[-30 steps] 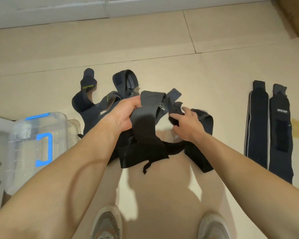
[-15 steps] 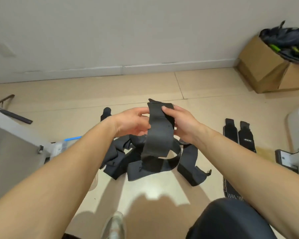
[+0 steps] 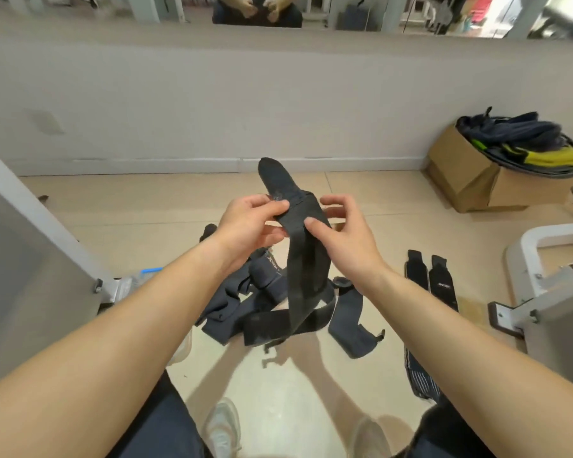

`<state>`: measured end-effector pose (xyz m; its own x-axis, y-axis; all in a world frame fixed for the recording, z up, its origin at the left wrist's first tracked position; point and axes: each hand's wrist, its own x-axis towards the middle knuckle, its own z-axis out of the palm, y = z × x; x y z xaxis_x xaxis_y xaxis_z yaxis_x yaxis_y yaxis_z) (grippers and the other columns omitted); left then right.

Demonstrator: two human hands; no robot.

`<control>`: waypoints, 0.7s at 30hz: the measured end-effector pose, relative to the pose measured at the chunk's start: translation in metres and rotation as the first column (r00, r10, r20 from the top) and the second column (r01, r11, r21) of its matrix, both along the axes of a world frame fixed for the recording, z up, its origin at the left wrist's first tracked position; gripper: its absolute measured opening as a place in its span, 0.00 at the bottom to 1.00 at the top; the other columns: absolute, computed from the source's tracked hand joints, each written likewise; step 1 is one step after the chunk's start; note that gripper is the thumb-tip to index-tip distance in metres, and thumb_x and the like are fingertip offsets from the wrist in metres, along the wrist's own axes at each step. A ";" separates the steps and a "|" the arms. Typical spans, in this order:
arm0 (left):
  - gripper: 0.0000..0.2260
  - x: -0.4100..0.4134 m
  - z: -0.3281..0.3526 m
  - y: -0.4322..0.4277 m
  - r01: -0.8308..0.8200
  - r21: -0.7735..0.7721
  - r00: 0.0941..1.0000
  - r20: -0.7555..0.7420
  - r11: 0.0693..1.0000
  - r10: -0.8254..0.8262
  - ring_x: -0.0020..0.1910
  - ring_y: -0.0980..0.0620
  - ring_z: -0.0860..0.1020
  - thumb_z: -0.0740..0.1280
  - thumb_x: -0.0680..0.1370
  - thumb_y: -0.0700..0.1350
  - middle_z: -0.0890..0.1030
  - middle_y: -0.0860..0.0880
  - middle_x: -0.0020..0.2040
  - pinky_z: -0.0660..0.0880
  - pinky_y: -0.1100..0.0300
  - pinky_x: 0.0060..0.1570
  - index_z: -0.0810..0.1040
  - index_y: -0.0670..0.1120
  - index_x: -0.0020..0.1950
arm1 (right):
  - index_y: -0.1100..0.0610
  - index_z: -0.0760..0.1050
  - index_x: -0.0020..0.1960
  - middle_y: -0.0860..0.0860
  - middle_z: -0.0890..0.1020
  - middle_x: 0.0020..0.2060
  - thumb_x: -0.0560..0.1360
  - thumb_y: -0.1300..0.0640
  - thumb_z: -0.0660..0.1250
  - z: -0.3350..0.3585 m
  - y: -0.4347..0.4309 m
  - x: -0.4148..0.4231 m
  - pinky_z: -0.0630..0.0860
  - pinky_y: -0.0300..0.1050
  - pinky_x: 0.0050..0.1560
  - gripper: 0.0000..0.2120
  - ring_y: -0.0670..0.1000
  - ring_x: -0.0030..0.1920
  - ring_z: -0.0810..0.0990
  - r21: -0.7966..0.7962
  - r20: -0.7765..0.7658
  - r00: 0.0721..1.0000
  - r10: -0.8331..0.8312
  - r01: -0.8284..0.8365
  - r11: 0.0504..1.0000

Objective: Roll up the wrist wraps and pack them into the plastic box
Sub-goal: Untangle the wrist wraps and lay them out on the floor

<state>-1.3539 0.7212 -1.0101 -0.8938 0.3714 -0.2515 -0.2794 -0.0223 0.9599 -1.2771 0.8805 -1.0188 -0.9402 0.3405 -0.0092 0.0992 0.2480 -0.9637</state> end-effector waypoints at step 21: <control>0.08 -0.010 -0.022 0.026 0.040 -0.180 0.980 -0.183 0.983 -0.074 0.49 0.54 0.83 0.70 0.80 0.49 0.85 0.51 0.51 0.82 0.56 0.49 0.82 0.47 0.57 | 0.64 0.79 0.64 0.62 0.83 0.57 0.83 0.52 0.57 -0.019 0.031 -0.033 0.75 0.56 0.62 0.21 0.61 0.56 0.82 -0.788 0.118 0.984 0.134 0.011 0.615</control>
